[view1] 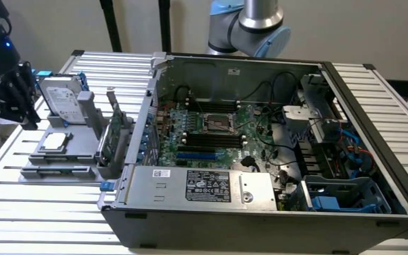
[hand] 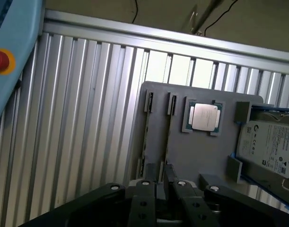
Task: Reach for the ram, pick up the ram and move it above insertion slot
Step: 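Pick up the ram and move it above insertion slot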
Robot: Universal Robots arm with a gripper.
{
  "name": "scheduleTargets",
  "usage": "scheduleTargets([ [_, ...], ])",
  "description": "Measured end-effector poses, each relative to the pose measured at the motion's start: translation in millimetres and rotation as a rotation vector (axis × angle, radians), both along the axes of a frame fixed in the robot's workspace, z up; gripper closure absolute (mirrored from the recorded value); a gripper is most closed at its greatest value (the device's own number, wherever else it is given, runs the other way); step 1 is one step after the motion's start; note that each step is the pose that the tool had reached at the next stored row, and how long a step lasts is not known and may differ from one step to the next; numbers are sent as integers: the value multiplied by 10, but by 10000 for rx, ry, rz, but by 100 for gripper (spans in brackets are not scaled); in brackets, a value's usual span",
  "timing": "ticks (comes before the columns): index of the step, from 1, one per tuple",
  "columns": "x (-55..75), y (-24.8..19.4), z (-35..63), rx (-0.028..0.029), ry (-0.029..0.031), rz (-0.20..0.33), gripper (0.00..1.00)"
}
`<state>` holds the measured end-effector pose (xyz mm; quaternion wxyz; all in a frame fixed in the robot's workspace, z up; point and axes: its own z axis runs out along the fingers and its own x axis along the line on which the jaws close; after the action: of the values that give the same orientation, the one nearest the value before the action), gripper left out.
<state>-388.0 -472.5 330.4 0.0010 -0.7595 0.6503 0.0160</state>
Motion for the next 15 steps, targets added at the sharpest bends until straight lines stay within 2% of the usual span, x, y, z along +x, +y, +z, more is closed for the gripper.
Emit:
scheduleTargets([
  [1,0,-4,-18,4,0,0,76],
  [3,0,-12,-55,5,-1,-6,63],
  [12,0,-105,-219,5,-6,-251,63],
  [15,0,-122,-272,4,-5,-305,63],
])
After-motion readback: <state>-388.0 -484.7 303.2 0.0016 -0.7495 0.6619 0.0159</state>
